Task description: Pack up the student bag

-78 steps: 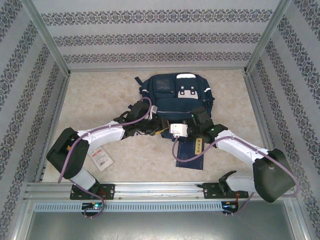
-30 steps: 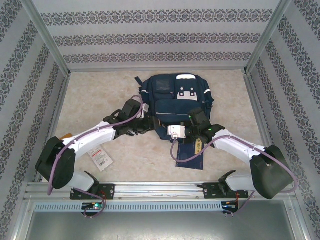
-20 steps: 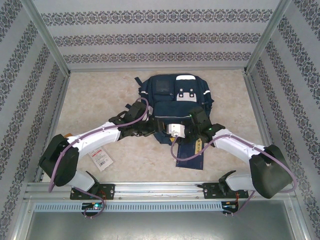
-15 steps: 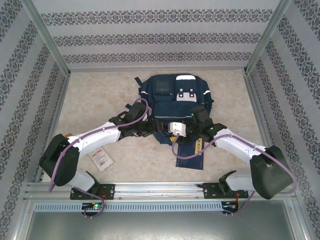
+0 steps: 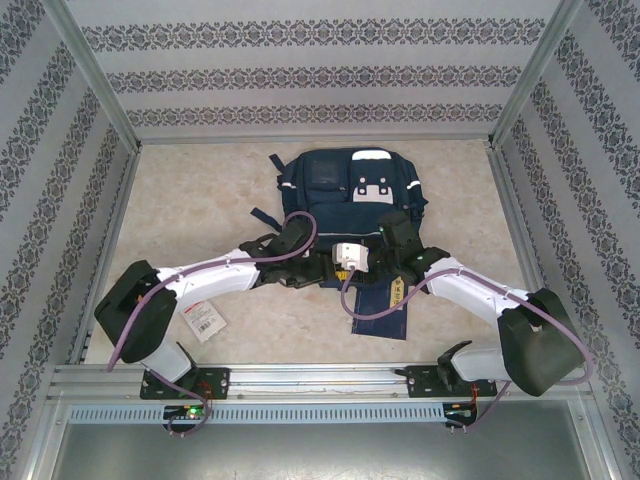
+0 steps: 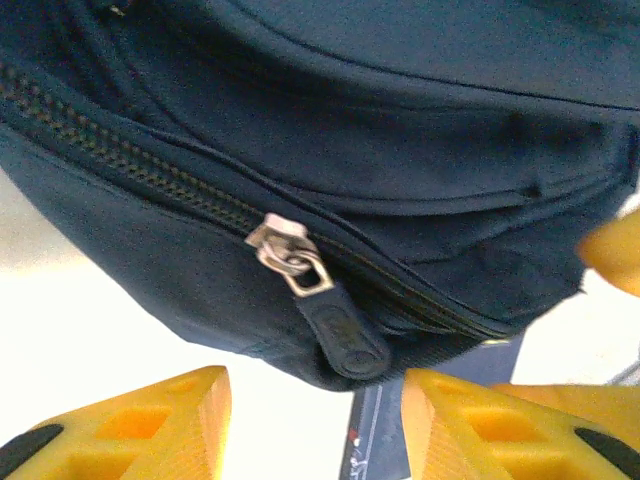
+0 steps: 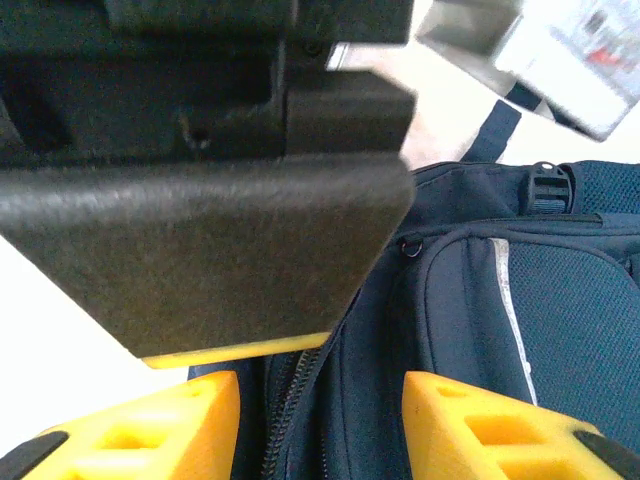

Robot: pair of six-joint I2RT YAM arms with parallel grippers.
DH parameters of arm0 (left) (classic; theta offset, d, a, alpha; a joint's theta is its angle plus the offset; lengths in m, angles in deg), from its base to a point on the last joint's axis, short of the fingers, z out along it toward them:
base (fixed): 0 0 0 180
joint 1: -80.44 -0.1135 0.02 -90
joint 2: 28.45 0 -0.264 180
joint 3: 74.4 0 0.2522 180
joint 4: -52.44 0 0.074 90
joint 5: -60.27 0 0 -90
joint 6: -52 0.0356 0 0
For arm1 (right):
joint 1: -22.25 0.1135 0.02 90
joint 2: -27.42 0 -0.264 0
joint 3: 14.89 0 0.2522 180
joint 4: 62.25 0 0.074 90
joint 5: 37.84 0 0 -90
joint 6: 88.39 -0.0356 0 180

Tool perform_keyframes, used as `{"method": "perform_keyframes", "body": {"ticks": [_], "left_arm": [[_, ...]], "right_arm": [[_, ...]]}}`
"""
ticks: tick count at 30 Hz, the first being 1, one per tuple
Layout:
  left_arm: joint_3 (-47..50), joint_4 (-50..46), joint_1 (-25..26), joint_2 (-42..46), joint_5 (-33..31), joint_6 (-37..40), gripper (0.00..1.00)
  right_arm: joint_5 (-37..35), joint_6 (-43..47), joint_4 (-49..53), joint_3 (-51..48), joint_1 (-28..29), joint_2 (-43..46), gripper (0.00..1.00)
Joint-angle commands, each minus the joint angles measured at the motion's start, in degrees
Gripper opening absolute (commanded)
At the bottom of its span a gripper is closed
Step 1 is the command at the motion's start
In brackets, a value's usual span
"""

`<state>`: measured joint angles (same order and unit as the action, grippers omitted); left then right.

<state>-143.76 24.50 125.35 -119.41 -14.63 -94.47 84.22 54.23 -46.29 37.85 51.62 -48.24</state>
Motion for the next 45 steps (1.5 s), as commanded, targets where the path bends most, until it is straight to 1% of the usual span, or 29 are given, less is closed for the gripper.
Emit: {"method": "perform_keyframes", "body": {"ticks": [1,6,9,12,17,18,21,23,25,28,29,31,33,37,39,42,45], "left_arm": [[-1.7,-3.6,0.7,-1.9,-4.5,-1.6,0.48],[-2.8,-5.9,0.6,-2.7,-9.4,-0.6,0.48],[-2.6,-3.1,0.6,-1.6,-8.5,-1.2,0.52],[-2.7,-2.1,0.6,-0.8,-8.7,-2.1,0.55],[-3.5,-4.0,0.4,-2.3,-11.2,-2.2,0.55],[-3.3,-4.1,0.2,-2.7,-11.4,-2.4,0.52],[-2.5,-3.2,-0.4,-3.2,-11.4,-1.8,0.41],[-1.6,-1.7,-0.8,-2.5,-10.8,-1.0,0.31],[-1.0,-0.6,-1.1,-1.4,-10.6,0.1,0.27],[0.0,0.4,-2.0,-0.4,-9.8,2.3,0.24],[0.3,0.2,-2.6,-0.4,-9.1,3.0,0.24],[0.4,-0.6,-3.5,-0.6,-7.8,4.5,0.32],[0.5,-1.9,-3.9,-0.5,-8.1,6.6,0.39],[2.7,0.7,-4.2,0.8,-8.6,11.3,0.43],[3.9,4.1,-4.5,0.7,-6.6,14.5,0.44],[4.1,7.8,-4.6,-0.6,-2.7,19.2,0.45],[3.7,8.9,-4.9,-1.3,-1.5,23.9,0.46]], "right_arm": [[-0.3,-0.4,-1.8,-0.5,-0.5,0.3,0.46],[-2.1,1.8,-0.9,-0.7,0.2,0.3,0.46],[-3.3,4.1,-0.5,-1.4,0.9,0.5,0.48],[-3.6,4.2,-0.6,-1.6,1.0,0.7,0.48],[-3.7,4.1,-0.4,-1.6,1.0,0.9,0.48],[-3.7,4.1,-0.4,-1.7,1.0,1.0,0.48],[-3.7,4.1,-0.4,-1.9,1.0,1.3,0.48],[-3.6,4.3,-0.4,-2.0,1.0,1.5,0.48],[-3.5,4.2,-0.3,-2.0,1.0,1.5,0.48],[-3.4,4.1,-0.2,-1.9,1.0,1.4,0.47],[-3.2,4.1,-0.2,-1.8,1.0,1.3,0.47],[-3.1,4.1,-0.1,-1.7,1.0,1.2,0.47],[-3.1,4.1,0.0,-1.7,1.0,1.1,0.48],[-2.7,4.2,0.7,-1.6,1.0,1.3,0.47],[-1.0,3.7,1.3,-1.5,1.0,1.5,0.48],[2.0,3.6,4.0,-0.5,1.0,1.1,0.52],[2.8,3.3,5.4,-0.1,1.0,0.5,0.56]]}}
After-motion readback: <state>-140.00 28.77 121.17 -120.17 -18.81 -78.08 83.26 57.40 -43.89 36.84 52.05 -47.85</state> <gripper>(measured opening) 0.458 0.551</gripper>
